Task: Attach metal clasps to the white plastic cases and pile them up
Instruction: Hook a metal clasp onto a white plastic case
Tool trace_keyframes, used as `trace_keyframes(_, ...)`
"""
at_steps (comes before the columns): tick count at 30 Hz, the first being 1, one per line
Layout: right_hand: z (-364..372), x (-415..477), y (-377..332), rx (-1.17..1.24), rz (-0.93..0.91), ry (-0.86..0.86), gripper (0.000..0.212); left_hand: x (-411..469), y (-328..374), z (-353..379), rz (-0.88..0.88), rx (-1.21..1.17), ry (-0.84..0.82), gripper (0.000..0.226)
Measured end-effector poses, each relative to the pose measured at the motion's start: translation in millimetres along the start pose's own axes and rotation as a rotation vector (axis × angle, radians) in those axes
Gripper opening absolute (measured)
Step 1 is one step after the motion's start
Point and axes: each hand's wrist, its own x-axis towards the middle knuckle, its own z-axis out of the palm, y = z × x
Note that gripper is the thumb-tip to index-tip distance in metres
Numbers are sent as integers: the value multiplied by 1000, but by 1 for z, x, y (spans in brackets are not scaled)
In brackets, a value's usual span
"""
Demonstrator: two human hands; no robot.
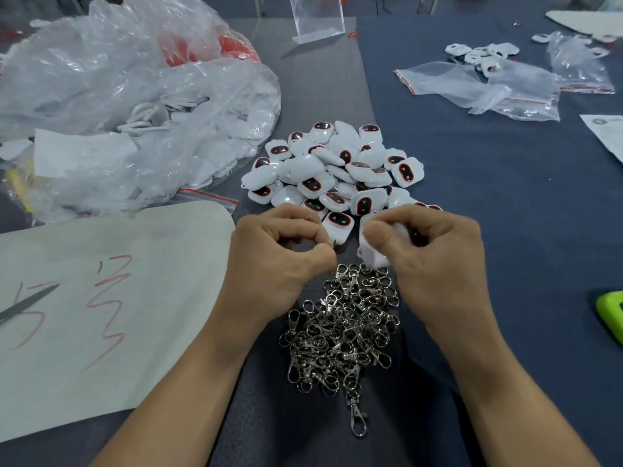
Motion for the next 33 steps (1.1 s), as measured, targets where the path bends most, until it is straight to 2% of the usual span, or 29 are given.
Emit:
trace_keyframes(2, -2, 3, -2, 153, 83, -4, 3, -2, 0, -3, 111, 184, 26, 13)
trace_keyframes(4, -1, 2, -6, 310, 132, -121, 11, -4, 1, -4, 212, 323, -16, 8)
trace_keyframes(6, 1, -1, -7, 259, 114, -200, 16, -7, 2, -4, 260, 405, -75, 11)
trace_keyframes(9, 3, -3, -3, 45, 58, -175, 23, -8, 3, -3, 244, 494, -91, 16)
trace_keyframes(13, 2, -4, 0, -107, 25, -146, 18, -9, 1, -3, 172, 524, -144, 10)
trace_keyframes(18, 3, -7, 1, -201, 40, -230, 18, -5, -6, -2, 145, 536, -217, 12)
trace_keyframes(25, 2, -5, 0, -211, 42, -262, 22, -4, -13, -1, 102, 470, -218, 11)
trace_keyframes(29, 3, -6, -1, -201, 4, -257, 36, -3, -15, -1, 84, 450, -229, 7)
trace_keyframes(33, 3, -6, 1, -208, -8, -266, 30, -4, -16, -3, 86, 434, -241, 4)
